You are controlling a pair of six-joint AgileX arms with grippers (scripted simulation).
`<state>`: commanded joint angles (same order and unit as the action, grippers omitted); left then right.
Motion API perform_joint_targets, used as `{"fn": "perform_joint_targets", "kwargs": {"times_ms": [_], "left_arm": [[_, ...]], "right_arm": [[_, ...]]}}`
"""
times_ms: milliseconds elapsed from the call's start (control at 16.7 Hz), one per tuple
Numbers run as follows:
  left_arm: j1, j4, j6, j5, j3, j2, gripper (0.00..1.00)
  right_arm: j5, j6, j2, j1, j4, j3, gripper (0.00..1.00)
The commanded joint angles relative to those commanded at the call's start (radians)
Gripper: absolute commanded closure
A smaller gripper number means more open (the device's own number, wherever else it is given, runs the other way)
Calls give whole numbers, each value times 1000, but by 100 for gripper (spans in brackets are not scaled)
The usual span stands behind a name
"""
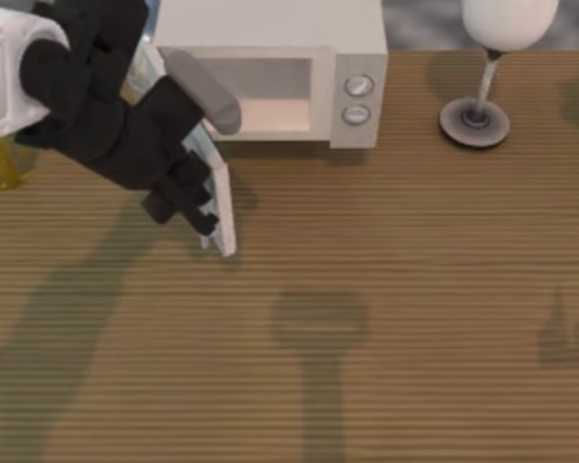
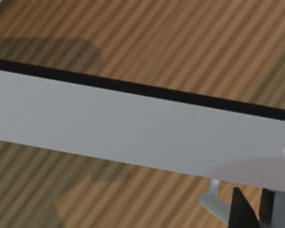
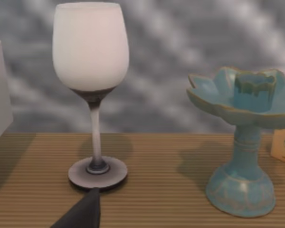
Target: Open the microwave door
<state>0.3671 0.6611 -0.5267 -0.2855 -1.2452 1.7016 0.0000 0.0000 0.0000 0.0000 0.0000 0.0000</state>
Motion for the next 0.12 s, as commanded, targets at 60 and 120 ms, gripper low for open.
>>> {"fn": "perform_joint_targets", "kwargs": {"times_ms": [60, 120], "left_arm": [[0, 0, 0, 0, 0, 0, 100], [0, 0, 0, 0, 0, 0, 100]], "right_arm": [[0, 0, 0, 0, 0, 0, 0], [0, 0, 0, 0, 0, 0, 0]]}}
